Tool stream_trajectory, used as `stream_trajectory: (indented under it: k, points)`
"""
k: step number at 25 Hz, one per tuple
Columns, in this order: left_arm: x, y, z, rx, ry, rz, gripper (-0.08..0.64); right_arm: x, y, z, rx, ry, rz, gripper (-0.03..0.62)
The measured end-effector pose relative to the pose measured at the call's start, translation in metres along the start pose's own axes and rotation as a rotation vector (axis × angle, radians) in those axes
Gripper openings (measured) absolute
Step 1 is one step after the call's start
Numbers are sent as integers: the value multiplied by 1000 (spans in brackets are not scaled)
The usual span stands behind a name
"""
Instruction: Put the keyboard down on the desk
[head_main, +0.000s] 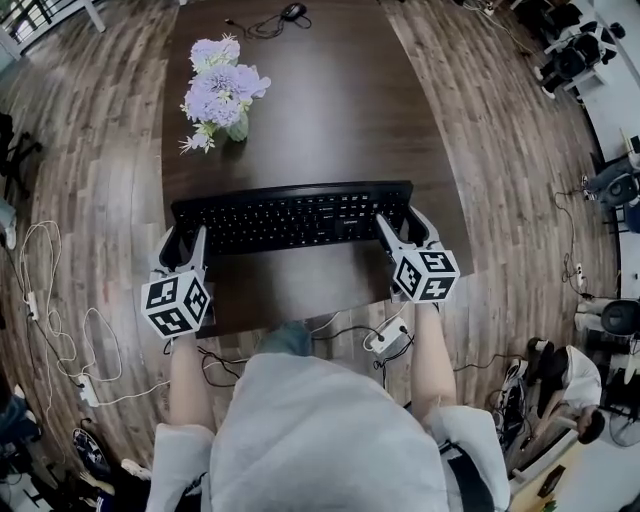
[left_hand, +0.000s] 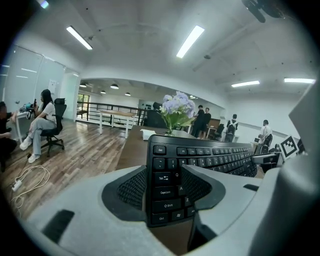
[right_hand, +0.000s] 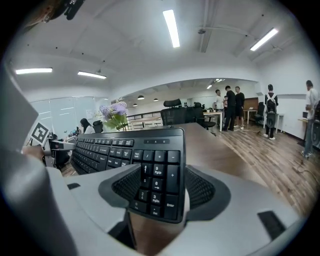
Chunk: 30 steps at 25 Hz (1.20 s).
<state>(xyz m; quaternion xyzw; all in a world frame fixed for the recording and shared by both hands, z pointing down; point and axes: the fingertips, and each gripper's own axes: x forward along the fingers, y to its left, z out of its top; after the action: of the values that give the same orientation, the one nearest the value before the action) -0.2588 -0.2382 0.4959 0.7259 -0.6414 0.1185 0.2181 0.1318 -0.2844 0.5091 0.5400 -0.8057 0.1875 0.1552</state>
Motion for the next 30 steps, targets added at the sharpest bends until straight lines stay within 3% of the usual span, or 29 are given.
stream_trajectory:
  k: [18, 30]
  points:
    - [48, 13, -62, -48, 186, 11, 206, 47, -16, -61, 40, 191, -3, 261]
    - [74, 19, -74, -73, 243, 30, 206, 74, -27, -72, 66, 239, 1, 261]
